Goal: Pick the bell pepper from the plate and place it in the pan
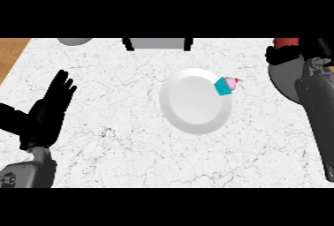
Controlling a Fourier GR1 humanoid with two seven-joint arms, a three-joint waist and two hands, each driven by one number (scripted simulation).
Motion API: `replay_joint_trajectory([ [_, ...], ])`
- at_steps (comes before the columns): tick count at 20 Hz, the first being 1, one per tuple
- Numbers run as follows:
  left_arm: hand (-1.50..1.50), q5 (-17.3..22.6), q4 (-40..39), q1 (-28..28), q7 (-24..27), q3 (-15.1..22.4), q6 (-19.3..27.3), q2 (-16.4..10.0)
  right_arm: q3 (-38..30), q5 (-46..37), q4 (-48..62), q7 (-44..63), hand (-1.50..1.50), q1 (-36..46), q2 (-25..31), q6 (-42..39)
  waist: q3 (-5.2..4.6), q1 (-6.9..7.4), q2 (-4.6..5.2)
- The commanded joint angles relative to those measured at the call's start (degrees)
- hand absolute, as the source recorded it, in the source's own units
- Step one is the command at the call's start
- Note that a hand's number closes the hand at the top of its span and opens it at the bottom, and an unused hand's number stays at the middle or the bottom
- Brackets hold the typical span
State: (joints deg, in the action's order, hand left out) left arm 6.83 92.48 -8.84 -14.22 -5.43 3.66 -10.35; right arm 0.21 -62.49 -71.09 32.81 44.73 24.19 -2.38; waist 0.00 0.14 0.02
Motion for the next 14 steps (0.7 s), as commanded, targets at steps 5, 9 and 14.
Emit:
replay_joint_trajectory([
  [5, 0.00, -1.51, -1.22, -0.11, 1.87, 0.95, 0.13, 1.04, -10.96, 4.19, 16.20, -12.96, 1.50, 1.32, 6.67, 11.63, 0.03, 0.85, 0.33],
  [9, 0.00, -0.96, -0.28, -1.62, -1.07, 1.24, 0.00, 0.95, -16.06, 8.07, 25.07, -23.85, 1.50, -1.20, 11.07, 17.14, 0.10, 0.95, 0.49],
  [14, 0.00, -0.39, -2.84, -3.72, 0.23, 0.11, -0.48, 0.83, -19.01, 10.10, 39.36, -34.37, 1.50, 1.73, 13.07, 21.24, 0.12, 1.61, 0.83],
])
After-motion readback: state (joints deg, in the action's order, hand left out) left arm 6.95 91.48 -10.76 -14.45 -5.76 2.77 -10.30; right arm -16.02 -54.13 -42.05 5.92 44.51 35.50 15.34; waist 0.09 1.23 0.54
